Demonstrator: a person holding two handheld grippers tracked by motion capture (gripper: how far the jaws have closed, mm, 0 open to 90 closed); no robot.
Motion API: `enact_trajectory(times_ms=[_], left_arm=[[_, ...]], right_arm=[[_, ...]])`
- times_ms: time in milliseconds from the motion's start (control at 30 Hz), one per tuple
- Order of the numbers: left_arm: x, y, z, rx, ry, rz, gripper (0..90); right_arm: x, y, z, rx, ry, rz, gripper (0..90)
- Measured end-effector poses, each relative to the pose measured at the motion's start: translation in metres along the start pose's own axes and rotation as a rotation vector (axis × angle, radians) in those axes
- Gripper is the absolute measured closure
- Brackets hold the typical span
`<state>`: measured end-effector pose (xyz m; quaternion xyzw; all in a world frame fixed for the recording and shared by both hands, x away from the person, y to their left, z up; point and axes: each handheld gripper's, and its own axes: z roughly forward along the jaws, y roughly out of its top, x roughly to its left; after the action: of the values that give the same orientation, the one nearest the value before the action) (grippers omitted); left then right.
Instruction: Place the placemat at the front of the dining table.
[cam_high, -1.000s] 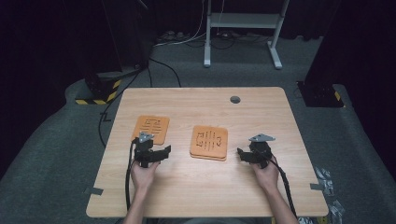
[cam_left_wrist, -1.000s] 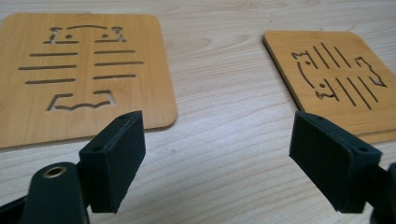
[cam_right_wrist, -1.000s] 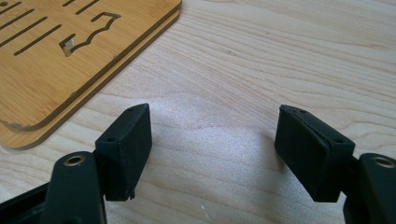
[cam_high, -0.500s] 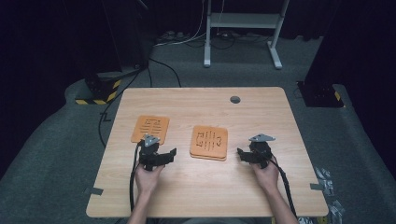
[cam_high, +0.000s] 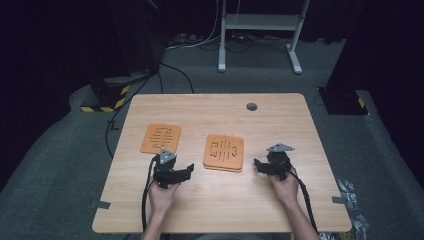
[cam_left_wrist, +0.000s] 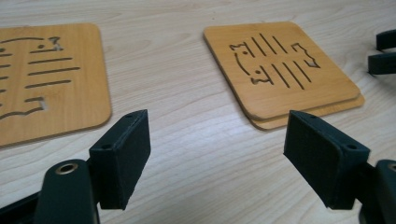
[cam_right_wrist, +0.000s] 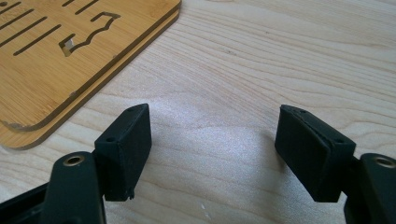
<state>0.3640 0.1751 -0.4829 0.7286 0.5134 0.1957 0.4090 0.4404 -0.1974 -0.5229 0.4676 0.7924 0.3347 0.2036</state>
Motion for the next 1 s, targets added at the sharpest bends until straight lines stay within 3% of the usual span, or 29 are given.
enact_trajectory(times_ms=[133,233,300,600,700,800,1000], left_arm=[[-0.004,-0.003,0.002,0.006,-0.011,-0.001,24.3],[-0.007,-0.006,0.002,0.006,-0.009,0.02,24.4],[-0.009,-0.008,0.003,0.011,-0.01,0.01,24.5],[-0.015,-0.017,0.013,0.049,0.03,0.053,25.6],[-0.014,-0.021,0.017,0.061,0.037,0.032,25.9],[-0.015,-0.022,0.021,0.077,0.05,0.054,25.3],[-0.015,-0.023,0.028,0.092,0.051,0.055,25.8]], right_arm=[[0.0,0.0,0.0,0.0,0.0,0.0,27.0],[0.0,0.0,0.0,0.0,0.0,0.0,27.0],[0.0,0.0,0.0,0.0,0.0,0.0,27.0],[0.0,0.0,0.0,0.001,-0.001,0.001,27.0],[0.0,0.0,0.0,0.0,-0.001,0.0,27.0],[0.0,0.0,0.0,0.0,-0.002,0.001,27.0],[0.0,0.0,0.0,0.0,-0.002,0.0,27.0]])
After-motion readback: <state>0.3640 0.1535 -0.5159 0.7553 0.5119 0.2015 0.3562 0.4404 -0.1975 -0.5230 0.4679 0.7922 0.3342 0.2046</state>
